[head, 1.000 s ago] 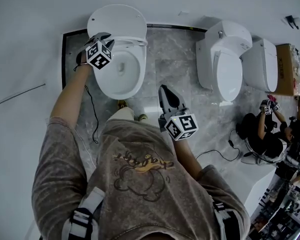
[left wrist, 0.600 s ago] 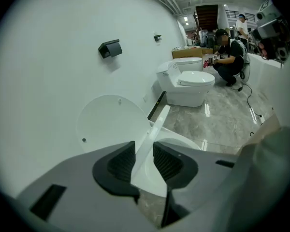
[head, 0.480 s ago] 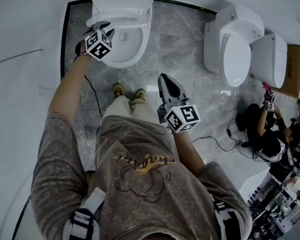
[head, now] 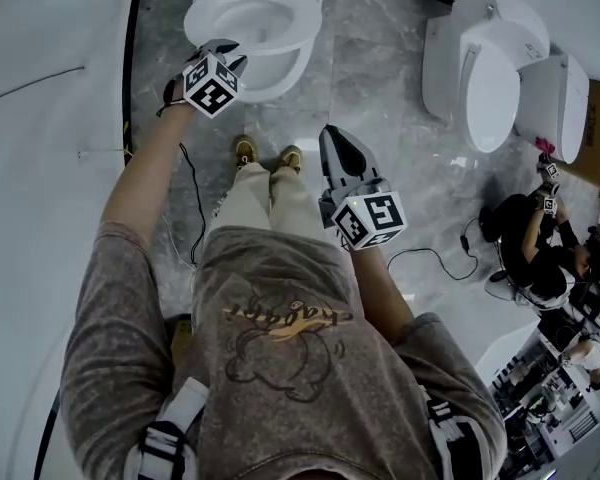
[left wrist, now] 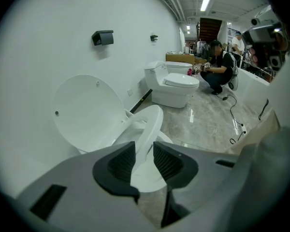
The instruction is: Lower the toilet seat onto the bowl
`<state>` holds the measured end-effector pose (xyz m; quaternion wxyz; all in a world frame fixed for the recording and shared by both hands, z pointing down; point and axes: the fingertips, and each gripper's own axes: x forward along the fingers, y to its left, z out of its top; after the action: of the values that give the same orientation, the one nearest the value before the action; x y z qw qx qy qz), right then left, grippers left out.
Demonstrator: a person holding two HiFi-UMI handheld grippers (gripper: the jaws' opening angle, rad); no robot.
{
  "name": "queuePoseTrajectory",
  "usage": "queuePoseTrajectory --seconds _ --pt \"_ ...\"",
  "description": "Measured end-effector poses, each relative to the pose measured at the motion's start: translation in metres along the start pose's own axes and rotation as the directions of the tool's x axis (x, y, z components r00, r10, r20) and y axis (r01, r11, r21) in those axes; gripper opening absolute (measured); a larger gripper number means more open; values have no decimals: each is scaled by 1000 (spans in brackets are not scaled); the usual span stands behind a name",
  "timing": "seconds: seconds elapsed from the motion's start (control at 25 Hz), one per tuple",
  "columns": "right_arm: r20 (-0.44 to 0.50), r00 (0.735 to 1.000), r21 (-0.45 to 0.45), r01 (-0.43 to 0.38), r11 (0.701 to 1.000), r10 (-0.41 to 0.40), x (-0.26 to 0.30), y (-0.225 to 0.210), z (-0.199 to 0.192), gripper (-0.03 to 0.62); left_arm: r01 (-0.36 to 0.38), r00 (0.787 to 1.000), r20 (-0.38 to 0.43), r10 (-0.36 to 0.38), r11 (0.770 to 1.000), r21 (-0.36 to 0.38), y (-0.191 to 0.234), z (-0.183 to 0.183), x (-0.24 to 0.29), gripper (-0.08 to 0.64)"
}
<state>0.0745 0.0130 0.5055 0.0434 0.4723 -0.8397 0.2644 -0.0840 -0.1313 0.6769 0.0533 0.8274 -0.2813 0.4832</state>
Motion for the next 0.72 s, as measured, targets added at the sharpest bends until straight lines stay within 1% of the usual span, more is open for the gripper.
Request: queuePoseTrajectory --seconds 0.24,0.4,0.56,0.72 --pt "-35 999 13 9 1000 -9 3 0 -27 28 72 996 -59 -73 997 -8 -38 -34 23 122" --pt "-63 998 37 12 999 -10 6 -6 -44 28 109 990 -87 -113 993 -45 -61 -51 39 121" --pt "-76 997 47 10 999 -6 19 -14 -70 28 129 985 -104 -135 990 -62 -85 -79 64 121" --pt "-88 996 38 6 999 -2 32 -23 -94 28 145 981 -111 -157 983 -114 -104 -107 86 121"
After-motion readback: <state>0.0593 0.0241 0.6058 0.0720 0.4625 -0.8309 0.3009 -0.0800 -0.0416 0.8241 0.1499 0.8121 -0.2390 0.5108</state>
